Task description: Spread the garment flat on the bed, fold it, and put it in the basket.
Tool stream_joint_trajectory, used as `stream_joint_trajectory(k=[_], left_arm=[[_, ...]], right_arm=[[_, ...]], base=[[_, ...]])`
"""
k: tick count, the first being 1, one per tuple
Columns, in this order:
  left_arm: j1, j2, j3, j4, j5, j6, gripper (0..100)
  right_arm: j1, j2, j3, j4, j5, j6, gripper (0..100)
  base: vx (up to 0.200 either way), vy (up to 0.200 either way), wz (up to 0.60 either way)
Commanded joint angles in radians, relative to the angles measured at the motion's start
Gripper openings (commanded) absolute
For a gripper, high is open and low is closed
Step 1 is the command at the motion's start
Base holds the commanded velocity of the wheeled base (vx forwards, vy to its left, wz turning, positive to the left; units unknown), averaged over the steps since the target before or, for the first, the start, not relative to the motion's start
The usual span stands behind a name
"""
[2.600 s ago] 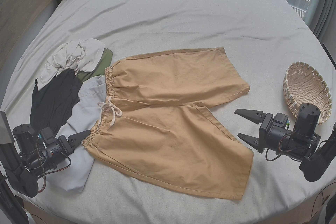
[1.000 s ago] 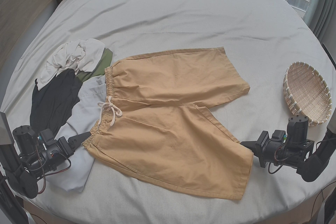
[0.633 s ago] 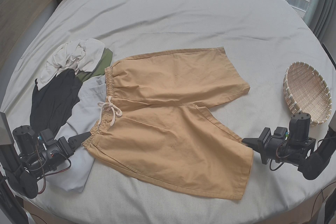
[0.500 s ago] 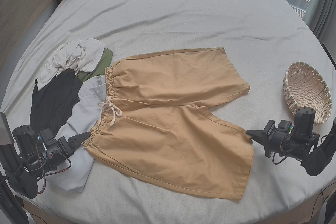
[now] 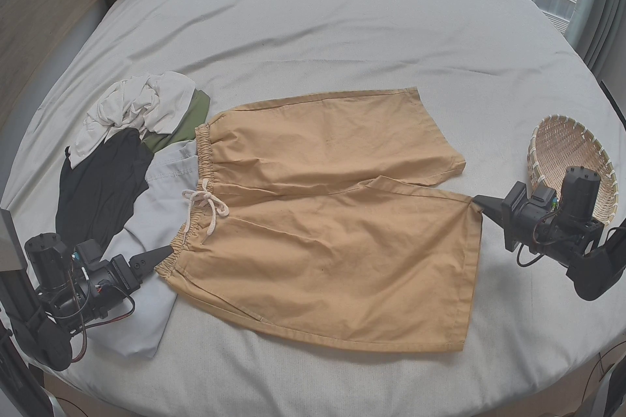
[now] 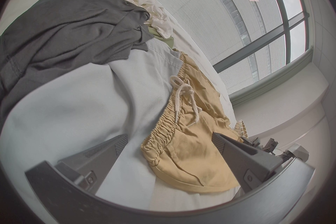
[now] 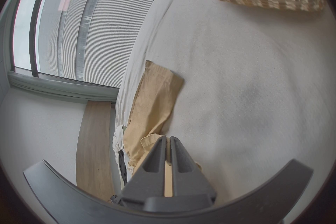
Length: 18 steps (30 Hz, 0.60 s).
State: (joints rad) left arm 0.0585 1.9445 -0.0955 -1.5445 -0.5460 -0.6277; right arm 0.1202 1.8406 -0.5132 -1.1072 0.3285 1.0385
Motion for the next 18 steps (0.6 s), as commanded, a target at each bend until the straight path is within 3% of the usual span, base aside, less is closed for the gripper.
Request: stream_joint_trajectory(k=[1,6,15,16,18], left_arm=[[-0.020,-0.001,0.011,0.000,0.001,0.003,100],[-0.046,0.002,0.030,0.000,0.006,0.005,100],[-0.075,0.008,0.051,0.000,0.009,0.003,100],[-0.078,0.008,0.053,0.001,0.009,0.003,100],[-0.078,0.008,0.051,0.001,0.009,0.005,100]], right_arm=[[-0.033,0.042,-0.033,0.000,0.000,-0.017,0],[-0.065,0.074,-0.062,0.000,0.000,-0.026,0],[-0.054,0.092,-0.070,-0.013,0.001,-0.055,0],[-0.053,0.092,-0.070,-0.019,0.000,-0.054,100],[-0.054,0.092,-0.070,-0.033,-0.002,-0.055,100]], base=[[0.000,0.000,0.00],[0.000,0.000,0.00],[0.000,0.000,0.00],[0.000,0.000,0.00],[0.000,0.000,0.00]])
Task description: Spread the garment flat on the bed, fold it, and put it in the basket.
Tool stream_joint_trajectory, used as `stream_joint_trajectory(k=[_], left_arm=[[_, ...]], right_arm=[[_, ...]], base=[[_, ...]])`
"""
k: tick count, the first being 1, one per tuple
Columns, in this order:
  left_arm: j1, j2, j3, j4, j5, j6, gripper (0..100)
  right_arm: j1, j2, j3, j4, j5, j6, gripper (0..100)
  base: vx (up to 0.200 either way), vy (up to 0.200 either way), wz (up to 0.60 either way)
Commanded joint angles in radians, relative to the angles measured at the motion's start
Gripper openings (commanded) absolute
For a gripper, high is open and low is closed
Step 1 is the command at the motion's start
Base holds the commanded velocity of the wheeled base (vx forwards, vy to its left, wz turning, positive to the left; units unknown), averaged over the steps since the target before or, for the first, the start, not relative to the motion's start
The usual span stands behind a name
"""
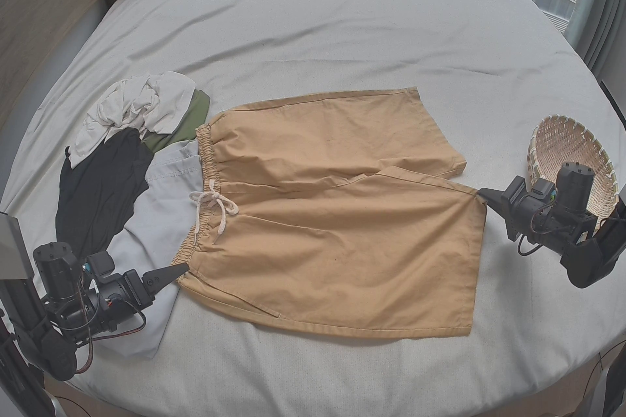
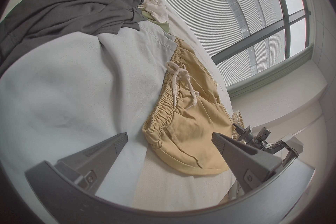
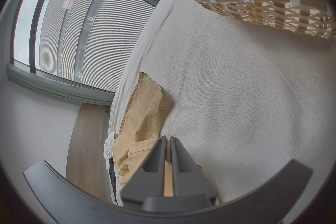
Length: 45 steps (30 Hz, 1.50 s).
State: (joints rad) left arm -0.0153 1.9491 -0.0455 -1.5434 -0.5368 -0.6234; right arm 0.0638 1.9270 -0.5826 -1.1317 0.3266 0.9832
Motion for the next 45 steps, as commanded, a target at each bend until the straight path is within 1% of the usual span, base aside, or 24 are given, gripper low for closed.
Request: stream_joint_trajectory(k=[1,4,5,8,9,10,16,20,26,30,31,40,45], left_arm=[[-0.003,0.004,0.001,0.000,0.001,0.001,100],[-0.003,0.007,0.000,0.000,0.001,0.017,100],[-0.002,0.014,-0.002,0.000,0.001,0.051,100],[-0.002,0.033,-0.010,0.000,0.001,0.091,100],[-0.002,0.033,-0.010,0.000,0.001,0.091,100],[-0.002,0.042,-0.019,0.000,0.001,0.097,100],[-0.006,0.043,-0.050,-0.001,0.000,0.087,100],[-0.028,0.045,-0.070,0.000,0.000,0.077,100],[-0.035,0.048,-0.096,0.000,0.000,0.050,100],[-0.040,0.073,-0.116,0.000,0.003,0.048,100],[-0.038,0.077,-0.119,0.000,0.005,0.048,0],[-0.040,0.097,-0.109,-0.001,0.005,0.050,0],[-0.041,0.034,-0.048,-0.001,0.001,0.048,0]], right_arm=[[0.002,0.000,0.004,-0.019,0.000,0.000,100],[0.002,-0.025,0.023,-0.025,0.000,0.000,100],[0.004,-0.071,0.053,-0.023,0.000,0.000,100],[0.013,-0.138,0.107,-0.020,0.000,-0.001,100],[0.013,-0.138,0.107,-0.020,0.000,-0.001,100],[0.040,-0.186,0.152,-0.020,0.000,-0.005,100],[0.099,-0.280,0.231,-0.016,0.000,-0.008,100],[0.108,-0.292,0.251,-0.016,0.000,-0.021,100],[0.110,-0.292,0.267,-0.016,0.000,-0.034,100],[0.113,-0.293,0.274,-0.016,0.000,-0.034,100],[0.114,-0.293,0.276,-0.016,0.000,-0.034,100],[0.139,-0.309,0.342,-0.013,0.000,-0.046,100],[0.228,-0.309,0.426,0.035,0.000,-0.098,100]], base=[[0.000,0.000,0.00],[0.000,0.000,0.00],[0.000,0.000,0.00],[0.000,0.000,0.00],[0.000,0.000,0.00],[0.000,0.000,0.00],[0.000,0.000,0.00],[0.000,0.000,0.00],[0.000,0.000,0.00],[0.000,0.000,0.00],[0.000,0.000,0.00],[0.000,0.000,0.00],[0.000,0.000,0.00]])
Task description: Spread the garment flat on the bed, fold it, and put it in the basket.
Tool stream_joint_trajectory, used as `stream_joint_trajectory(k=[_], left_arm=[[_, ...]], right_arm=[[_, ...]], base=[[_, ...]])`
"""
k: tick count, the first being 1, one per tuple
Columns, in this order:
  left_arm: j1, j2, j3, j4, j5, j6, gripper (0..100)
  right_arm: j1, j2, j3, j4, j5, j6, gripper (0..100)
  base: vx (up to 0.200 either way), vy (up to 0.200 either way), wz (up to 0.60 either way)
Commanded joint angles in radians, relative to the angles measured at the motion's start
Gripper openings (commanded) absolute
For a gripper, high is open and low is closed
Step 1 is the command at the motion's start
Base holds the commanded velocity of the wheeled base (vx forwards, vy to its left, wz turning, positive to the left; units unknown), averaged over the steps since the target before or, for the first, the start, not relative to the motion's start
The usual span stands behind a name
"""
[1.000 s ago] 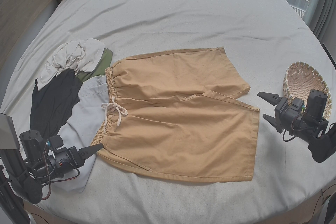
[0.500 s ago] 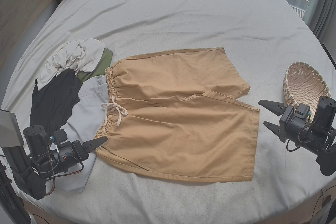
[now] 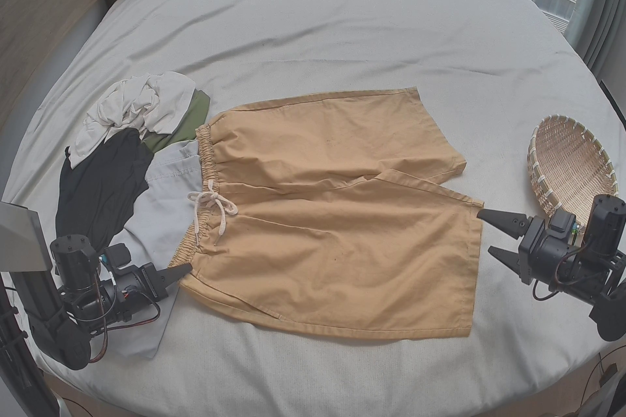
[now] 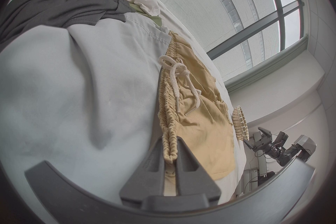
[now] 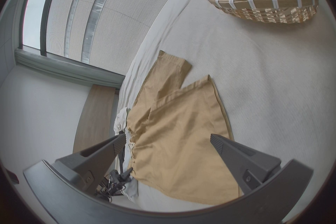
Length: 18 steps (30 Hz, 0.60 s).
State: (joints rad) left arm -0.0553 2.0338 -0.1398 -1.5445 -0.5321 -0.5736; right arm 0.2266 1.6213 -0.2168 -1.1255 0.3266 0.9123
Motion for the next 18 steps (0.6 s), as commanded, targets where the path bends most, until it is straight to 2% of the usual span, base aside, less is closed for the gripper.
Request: stream_joint_trajectory(k=[1,7,14,18], left_arm=[[-0.001,-0.060,0.063,0.000,-0.003,-0.002,0],[-0.014,-0.075,0.126,0.000,-0.005,0.008,0],[-0.009,-0.069,0.140,0.000,-0.002,0.011,0],[-0.012,-0.070,0.138,0.000,-0.002,0.011,0]], right_arm=[[0.085,-0.001,0.073,0.043,0.000,-0.043,100],[0.100,0.020,0.096,0.076,0.000,-0.087,100],[0.077,0.104,0.145,0.090,-0.012,-0.201,100],[0.082,0.138,0.143,0.089,-0.037,-0.202,100]], base=[[0.000,0.000,0.00],[0.000,0.000,0.00],[0.000,0.000,0.00],[0.000,0.000,0.00]])
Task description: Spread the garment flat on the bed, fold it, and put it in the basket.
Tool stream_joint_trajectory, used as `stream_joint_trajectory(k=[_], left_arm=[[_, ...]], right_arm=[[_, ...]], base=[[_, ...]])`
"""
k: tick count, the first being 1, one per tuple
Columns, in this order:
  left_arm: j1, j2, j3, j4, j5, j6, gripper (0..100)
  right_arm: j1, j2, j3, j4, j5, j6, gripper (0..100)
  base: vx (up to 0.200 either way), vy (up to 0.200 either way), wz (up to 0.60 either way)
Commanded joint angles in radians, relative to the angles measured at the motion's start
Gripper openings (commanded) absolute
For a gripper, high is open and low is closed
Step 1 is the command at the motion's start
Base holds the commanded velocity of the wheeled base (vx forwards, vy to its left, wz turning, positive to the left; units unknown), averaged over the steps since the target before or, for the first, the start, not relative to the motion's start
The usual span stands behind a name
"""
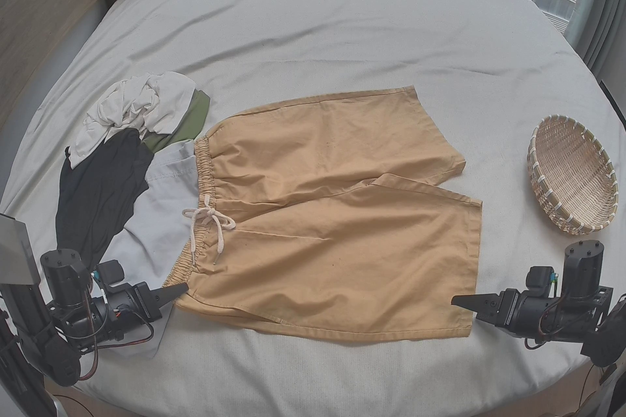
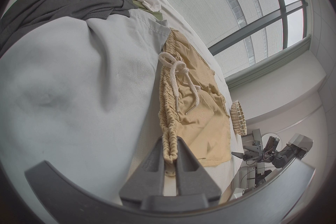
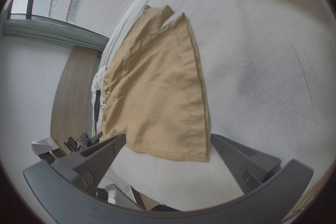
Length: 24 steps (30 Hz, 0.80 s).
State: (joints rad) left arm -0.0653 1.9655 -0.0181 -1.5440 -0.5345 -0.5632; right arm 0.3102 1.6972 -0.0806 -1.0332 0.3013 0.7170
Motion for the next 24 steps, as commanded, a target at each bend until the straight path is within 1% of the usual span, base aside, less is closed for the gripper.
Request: stream_joint_trajectory(k=[1,5,10,15,16,24], left_arm=[[-0.004,-0.005,0.007,-0.001,0.002,0.000,0],[-0.004,-0.020,0.001,-0.001,0.002,-0.001,0],[-0.005,-0.031,-0.002,-0.001,0.001,-0.006,0],[-0.007,-0.030,-0.003,-0.001,0.001,-0.006,0],[-0.007,-0.030,-0.003,-0.001,0.001,-0.004,0],[-0.005,-0.019,-0.003,-0.001,0.002,-0.003,0]], right_arm=[[0.003,0.104,0.004,-0.011,-0.025,-0.008,100],[0.021,0.130,0.010,-0.051,-0.027,-0.008,100],[0.049,0.134,0.013,-0.056,-0.027,-0.005,100],[0.053,0.157,0.013,-0.056,-0.027,-0.005,100],[0.053,0.160,0.015,-0.056,-0.027,-0.005,0],[0.050,0.153,0.036,-0.059,-0.027,-0.005,0]], base=[[0.000,0.000,0.00],[0.000,0.000,0.00],[0.000,0.000,0.00],[0.000,0.000,0.00],[0.000,0.000,0.00],[0.000,0.000,0.00]])
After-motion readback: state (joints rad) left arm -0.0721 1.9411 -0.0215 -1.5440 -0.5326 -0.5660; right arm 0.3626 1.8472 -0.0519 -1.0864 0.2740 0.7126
